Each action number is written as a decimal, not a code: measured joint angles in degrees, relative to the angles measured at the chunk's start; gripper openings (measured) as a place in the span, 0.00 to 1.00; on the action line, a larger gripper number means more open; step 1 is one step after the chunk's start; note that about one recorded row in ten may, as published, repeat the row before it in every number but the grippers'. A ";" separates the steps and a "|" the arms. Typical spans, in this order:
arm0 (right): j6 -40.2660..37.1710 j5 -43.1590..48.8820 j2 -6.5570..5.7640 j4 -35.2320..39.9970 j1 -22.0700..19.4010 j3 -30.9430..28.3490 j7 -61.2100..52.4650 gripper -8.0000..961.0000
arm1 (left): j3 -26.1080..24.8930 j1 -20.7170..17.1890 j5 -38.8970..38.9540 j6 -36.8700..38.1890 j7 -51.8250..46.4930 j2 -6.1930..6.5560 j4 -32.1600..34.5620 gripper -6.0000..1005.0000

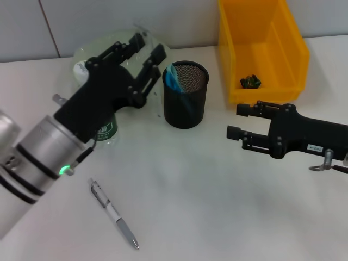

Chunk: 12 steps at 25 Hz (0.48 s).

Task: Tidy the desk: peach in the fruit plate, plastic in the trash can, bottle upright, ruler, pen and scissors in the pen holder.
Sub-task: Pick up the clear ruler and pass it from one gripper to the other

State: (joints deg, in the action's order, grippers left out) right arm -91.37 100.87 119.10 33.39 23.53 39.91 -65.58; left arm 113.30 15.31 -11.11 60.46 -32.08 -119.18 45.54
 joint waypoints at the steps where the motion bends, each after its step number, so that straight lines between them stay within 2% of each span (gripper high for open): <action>1: 0.11 -0.98 0.01 -1.14 0.11 0.02 1.56 0.67 | 3.13 0.49 4.30 -1.18 3.13 0.00 0.07 0.40; 3: 0.17 -2.56 0.01 -3.28 0.27 0.06 4.40 0.67 | 5.21 0.74 7.53 -1.70 5.72 0.00 0.19 0.40; 8: -0.08 -7.43 0.22 -9.56 0.48 0.30 12.66 0.67 | 13.38 1.88 21.73 -2.24 17.35 -0.01 0.58 0.40; 12: -0.14 -12.34 0.38 -16.13 1.37 0.47 19.79 0.67 | 17.40 2.25 29.98 -2.58 23.74 0.00 1.04 0.40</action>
State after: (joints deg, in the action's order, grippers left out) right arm -91.51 88.53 119.48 17.26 24.90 40.38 -45.79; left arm 130.70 17.55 18.87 57.88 -8.34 -119.18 46.58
